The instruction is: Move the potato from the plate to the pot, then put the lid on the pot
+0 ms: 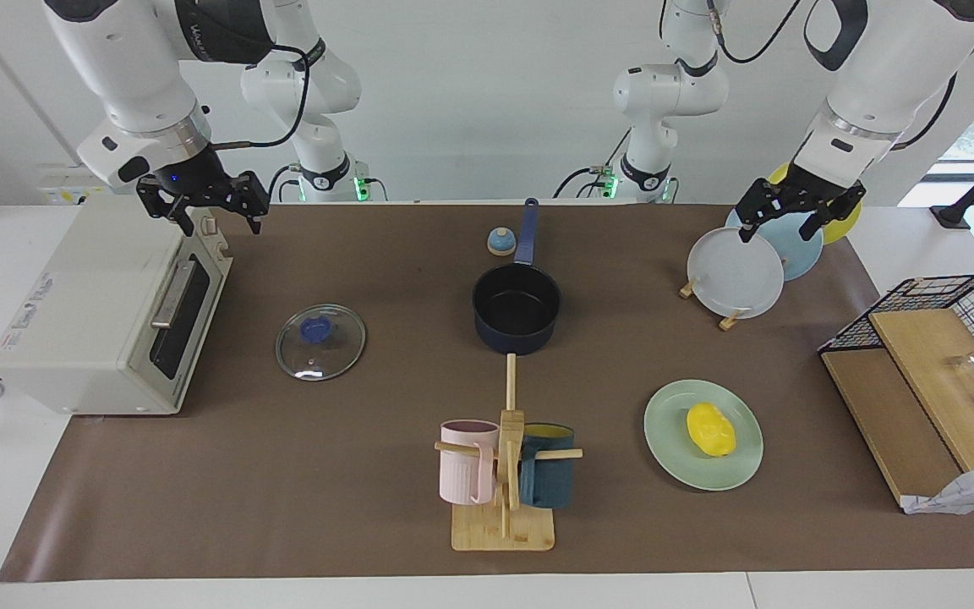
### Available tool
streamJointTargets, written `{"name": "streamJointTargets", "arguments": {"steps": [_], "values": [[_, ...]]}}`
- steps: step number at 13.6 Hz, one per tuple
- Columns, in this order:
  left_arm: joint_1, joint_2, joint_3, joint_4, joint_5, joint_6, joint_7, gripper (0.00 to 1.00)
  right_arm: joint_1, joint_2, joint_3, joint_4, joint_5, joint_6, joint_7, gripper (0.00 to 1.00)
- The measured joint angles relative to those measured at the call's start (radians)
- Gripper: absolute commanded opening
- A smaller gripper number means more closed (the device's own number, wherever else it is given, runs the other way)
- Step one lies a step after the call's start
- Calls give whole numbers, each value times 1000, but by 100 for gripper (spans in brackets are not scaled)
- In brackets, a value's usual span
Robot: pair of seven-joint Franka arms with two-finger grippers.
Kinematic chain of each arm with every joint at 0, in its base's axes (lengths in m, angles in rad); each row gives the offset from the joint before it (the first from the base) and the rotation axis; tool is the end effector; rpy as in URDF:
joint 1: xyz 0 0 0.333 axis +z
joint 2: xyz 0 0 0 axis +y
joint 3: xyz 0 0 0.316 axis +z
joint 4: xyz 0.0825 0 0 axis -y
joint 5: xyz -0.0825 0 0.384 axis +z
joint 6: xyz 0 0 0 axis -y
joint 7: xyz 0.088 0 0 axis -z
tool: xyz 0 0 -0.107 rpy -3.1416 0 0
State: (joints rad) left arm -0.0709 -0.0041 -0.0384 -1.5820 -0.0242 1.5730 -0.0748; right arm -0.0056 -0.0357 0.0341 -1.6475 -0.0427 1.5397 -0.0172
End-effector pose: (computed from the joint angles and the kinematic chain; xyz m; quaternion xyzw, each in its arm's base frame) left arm 0.5497 -0.0630 0.6217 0.9998 -0.0172 -0.0035 0.0117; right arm 0.5382 0.0110 0.6055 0.9988 0.0229 -0.0359 0.0222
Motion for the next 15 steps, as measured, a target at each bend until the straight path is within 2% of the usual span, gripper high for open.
{"name": "streamJointTargets", "arguments": {"steps": [11,15], "values": [[0,0,0,0,-3,9,0,100,0,0,7,0,0,0,0,100],[-1,3,-2,-23,-4,97,0,100,0,0,10,0,4,0,0,100]]}}
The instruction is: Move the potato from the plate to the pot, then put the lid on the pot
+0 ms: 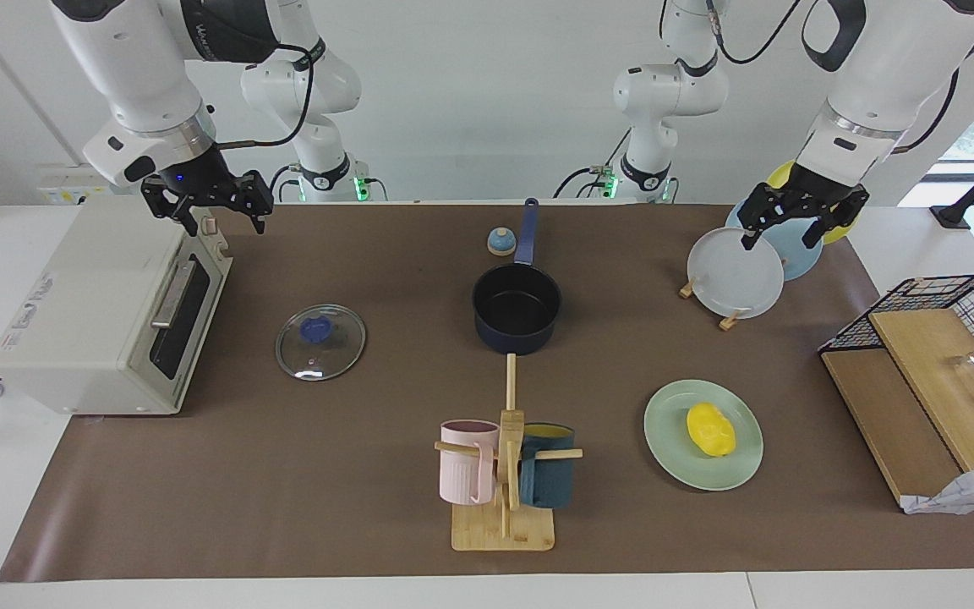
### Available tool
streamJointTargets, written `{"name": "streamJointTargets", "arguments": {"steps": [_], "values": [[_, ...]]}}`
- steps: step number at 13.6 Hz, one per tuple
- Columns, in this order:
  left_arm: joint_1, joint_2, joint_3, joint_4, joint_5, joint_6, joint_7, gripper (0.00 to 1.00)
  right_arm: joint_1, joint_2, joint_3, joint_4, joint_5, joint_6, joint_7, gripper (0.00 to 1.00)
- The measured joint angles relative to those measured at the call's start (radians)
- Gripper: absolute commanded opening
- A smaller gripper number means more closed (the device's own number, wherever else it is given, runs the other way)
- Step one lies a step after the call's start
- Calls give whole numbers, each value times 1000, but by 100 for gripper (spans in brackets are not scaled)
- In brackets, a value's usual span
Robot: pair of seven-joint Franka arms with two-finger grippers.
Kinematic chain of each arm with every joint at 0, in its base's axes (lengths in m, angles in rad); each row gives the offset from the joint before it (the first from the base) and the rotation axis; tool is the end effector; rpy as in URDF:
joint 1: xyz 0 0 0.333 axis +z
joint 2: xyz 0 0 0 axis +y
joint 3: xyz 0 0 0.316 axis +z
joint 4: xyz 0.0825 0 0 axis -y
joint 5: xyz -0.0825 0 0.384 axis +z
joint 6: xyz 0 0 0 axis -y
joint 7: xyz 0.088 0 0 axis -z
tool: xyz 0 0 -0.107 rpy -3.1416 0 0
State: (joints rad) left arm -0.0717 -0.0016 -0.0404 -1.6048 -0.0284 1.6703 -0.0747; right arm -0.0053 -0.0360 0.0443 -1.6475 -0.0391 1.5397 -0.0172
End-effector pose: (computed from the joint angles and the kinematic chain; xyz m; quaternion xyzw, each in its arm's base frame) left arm 0.5596 -0.0658 0.6183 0.9992 -0.0178 0.0321 0.0172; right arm 0.5380 0.0171 0.6056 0.9988 0.0281 -0.0357 0.0207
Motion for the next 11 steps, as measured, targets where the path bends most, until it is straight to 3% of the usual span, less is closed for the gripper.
{"name": "streamJointTargets", "arguments": {"steps": [3,5,11], "values": [[0,38,0,-13,-1,61,0,100,5,0,4,-2,16,15,0,100],[0,100,0,1,-1,90,0,100,19,-3,10,-30,17,87,0,100],[-2,443,0,144,-4,307,-31,100,33,1,11,-224,52,300,0,100]]}}
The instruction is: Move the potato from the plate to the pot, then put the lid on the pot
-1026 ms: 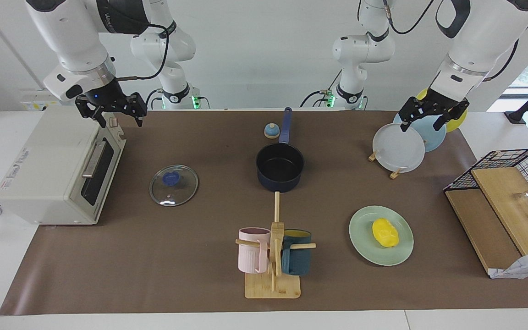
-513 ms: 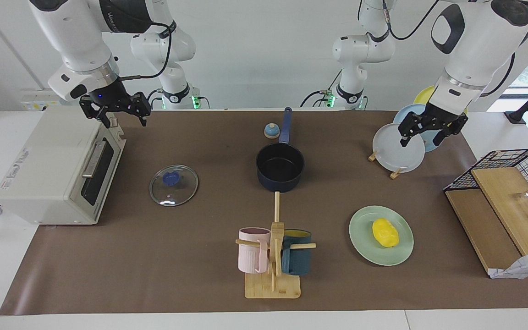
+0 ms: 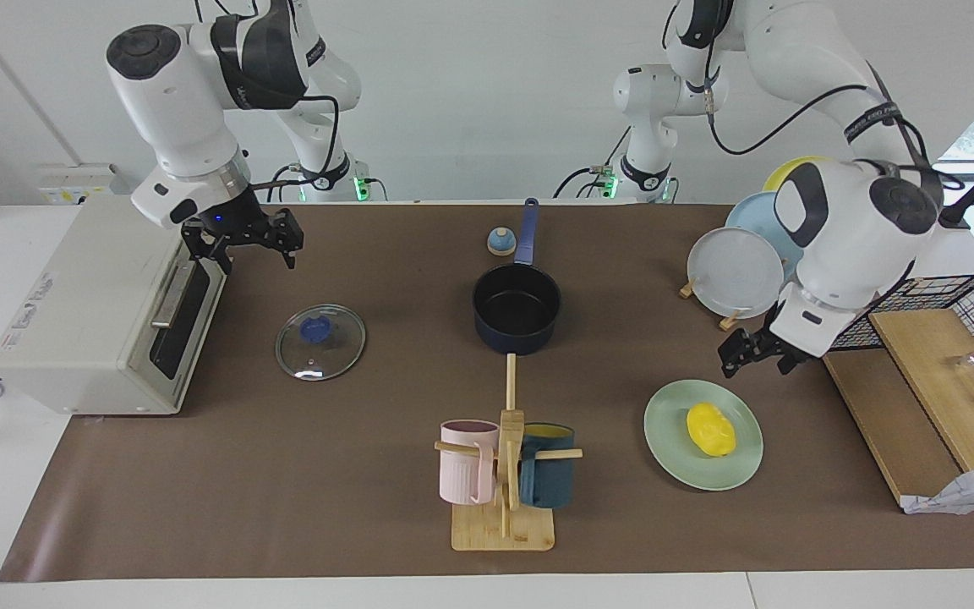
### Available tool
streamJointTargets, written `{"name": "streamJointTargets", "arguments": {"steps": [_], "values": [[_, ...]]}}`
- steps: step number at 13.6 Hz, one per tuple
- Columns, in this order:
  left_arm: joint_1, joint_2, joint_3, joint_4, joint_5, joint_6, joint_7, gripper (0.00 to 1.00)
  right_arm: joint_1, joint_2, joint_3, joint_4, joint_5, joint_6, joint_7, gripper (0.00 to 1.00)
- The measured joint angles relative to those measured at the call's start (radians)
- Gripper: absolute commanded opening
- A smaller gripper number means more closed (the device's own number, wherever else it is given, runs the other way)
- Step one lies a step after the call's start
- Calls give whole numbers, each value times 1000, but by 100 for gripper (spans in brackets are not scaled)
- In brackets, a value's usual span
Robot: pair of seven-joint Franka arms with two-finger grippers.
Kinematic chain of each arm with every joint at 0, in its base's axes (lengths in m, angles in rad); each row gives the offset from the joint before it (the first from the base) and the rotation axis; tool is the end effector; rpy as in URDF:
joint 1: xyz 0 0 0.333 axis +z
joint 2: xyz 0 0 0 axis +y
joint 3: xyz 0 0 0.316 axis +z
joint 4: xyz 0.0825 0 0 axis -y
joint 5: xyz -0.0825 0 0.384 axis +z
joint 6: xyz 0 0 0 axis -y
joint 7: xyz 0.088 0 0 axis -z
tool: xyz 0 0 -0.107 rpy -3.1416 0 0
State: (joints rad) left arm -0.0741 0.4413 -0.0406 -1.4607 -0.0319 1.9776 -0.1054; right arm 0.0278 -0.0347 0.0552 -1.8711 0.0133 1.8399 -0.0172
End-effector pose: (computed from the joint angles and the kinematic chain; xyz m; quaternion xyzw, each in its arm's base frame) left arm 0.6910 -0.0771 0.4369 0.9990 0.0034 0.0351 0.0275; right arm 0.5500 0.0472 0.5238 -0.9988 -0.0483 -0.0015 0.0055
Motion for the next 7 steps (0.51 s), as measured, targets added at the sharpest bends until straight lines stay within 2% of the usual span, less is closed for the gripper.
{"name": "streamJointTargets", "arguments": {"steps": [3,7], "values": [[-13,141,0,98,3,34,-38,100,59,38,1,-121,3,161,0,100],[-28,195,0,120,24,85,-61,100,56,74,0,-260,3,345,-17,100]]}}
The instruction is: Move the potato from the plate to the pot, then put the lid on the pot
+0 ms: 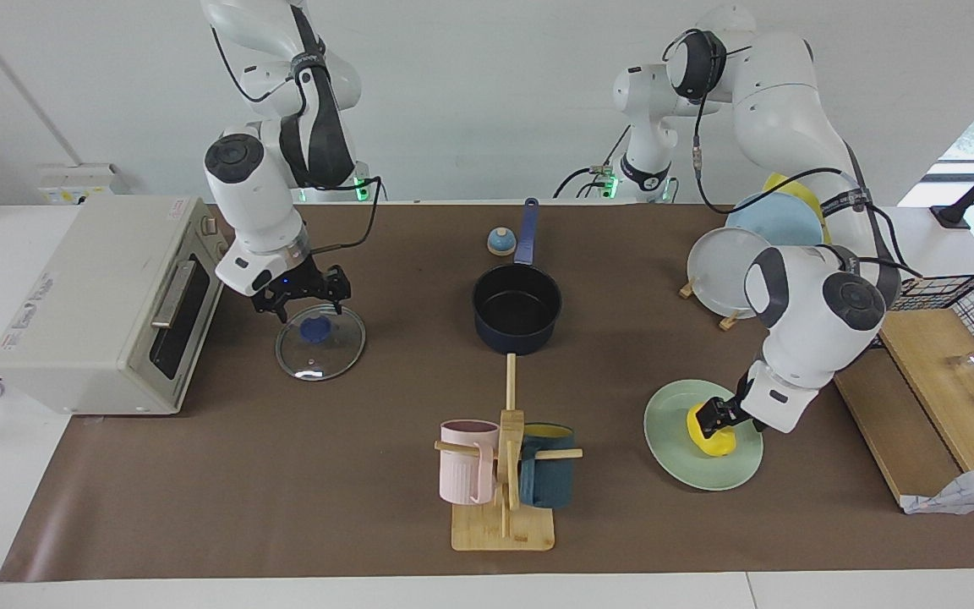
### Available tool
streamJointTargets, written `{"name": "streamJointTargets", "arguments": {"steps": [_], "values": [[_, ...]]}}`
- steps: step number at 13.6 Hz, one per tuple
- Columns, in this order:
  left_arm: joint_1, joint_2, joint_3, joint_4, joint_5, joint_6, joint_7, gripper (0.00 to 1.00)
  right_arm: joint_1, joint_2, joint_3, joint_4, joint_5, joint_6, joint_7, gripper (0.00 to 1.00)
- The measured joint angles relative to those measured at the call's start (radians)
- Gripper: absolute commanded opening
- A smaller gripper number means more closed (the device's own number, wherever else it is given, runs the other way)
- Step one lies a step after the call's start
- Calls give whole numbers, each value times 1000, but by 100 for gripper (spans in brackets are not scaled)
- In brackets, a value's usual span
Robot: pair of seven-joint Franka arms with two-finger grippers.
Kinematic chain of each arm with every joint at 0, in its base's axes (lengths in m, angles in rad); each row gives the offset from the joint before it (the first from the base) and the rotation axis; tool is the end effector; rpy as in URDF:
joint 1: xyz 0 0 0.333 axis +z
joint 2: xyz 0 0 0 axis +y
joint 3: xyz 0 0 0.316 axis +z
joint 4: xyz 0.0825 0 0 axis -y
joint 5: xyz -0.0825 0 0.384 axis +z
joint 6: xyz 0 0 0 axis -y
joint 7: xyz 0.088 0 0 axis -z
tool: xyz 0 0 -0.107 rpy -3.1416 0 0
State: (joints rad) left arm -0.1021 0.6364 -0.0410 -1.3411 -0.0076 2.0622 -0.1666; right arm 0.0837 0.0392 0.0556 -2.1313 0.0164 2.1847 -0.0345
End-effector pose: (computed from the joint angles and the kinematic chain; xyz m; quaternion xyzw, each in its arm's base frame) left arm 0.7295 -0.0988 0.3631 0.9988 0.0179 0.0397 0.0218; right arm 0.5425 0.0765 0.3912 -0.9966 -0.0821 -0.0067 0.0082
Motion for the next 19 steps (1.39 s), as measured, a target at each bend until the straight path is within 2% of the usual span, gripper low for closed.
{"name": "streamJointTargets", "arguments": {"steps": [4,11,13,16,17,18,19], "values": [[-1,3,0,-16,4,1,-4,100,-2,16,-2,-106,0,155,-10,100],[-4,-1,0,-81,4,40,-26,100,-26,65,-3,-119,0,221,-42,100],[-4,-3,0,-82,4,47,-28,100,-26,65,-3,-121,0,221,-42,91],[-4,-4,0,-100,4,72,-28,93,-26,65,-3,-123,0,221,-42,76],[-4,-4,0,-103,4,76,-29,82,-26,65,-3,-124,0,221,-42,75],[-4,-4,0,-106,4,78,-29,59,-26,65,-3,-124,0,221,-42,75],[-4,-5,0,-106,4,79,-29,22,-26,65,-3,-125,0,221,-42,74]]}}
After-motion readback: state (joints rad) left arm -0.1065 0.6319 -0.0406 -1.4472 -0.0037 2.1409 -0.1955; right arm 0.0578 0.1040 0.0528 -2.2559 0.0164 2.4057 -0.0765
